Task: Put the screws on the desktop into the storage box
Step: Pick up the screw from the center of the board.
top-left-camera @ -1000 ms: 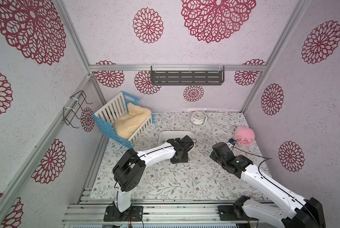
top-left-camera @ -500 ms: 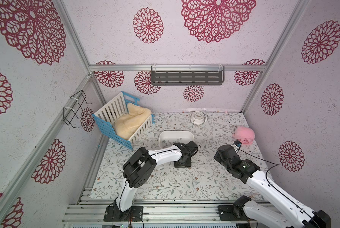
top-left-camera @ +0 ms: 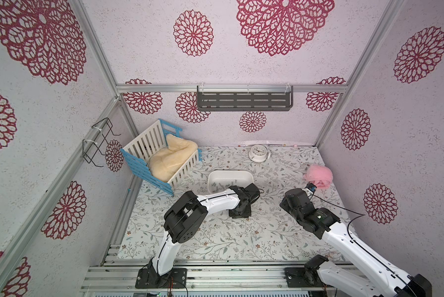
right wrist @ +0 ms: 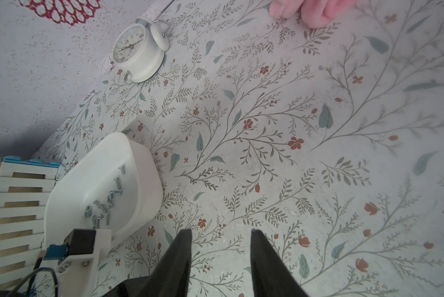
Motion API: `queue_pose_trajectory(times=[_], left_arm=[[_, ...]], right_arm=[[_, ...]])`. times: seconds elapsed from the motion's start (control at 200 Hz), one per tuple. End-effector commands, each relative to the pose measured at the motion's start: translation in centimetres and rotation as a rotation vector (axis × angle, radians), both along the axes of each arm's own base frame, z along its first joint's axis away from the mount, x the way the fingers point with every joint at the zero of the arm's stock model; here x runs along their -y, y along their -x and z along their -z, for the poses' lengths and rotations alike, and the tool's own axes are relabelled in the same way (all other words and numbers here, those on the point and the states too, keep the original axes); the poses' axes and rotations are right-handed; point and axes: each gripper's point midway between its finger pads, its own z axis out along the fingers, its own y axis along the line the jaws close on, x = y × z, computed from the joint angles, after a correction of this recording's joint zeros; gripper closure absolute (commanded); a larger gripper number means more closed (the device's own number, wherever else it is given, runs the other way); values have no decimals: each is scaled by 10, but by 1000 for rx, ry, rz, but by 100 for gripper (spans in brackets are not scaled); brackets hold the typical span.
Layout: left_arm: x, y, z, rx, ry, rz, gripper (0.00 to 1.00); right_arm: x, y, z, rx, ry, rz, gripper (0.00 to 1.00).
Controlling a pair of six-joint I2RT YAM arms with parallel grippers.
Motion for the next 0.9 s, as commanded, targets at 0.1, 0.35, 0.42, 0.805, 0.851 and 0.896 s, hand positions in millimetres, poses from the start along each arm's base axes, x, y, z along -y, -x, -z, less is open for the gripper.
queue_pose_trajectory(times=[0.1,0.35,0.42,0.805,0.851,0.896], left_arm=[[-3,18,21,-64,-29,31,70],[-11,26,26,-89,-66,58,82],[-11,27,25,-92,-71,63,85],[-16,25,-3,-37,-82,100,92],[-17,23,-11,-17,-79,108,93],[-18,22,-21,2,-78,115,94]], right_arm=[[3,-2,-5,40,-26,17,58],[1,-4,-3,46,-42,13,58],[0,-5,-4,47,-46,10,58],[-3,-8,-6,53,-53,1,59],[-3,-8,-6,53,-54,0,59],[-3,-9,-7,57,-57,-1,59]])
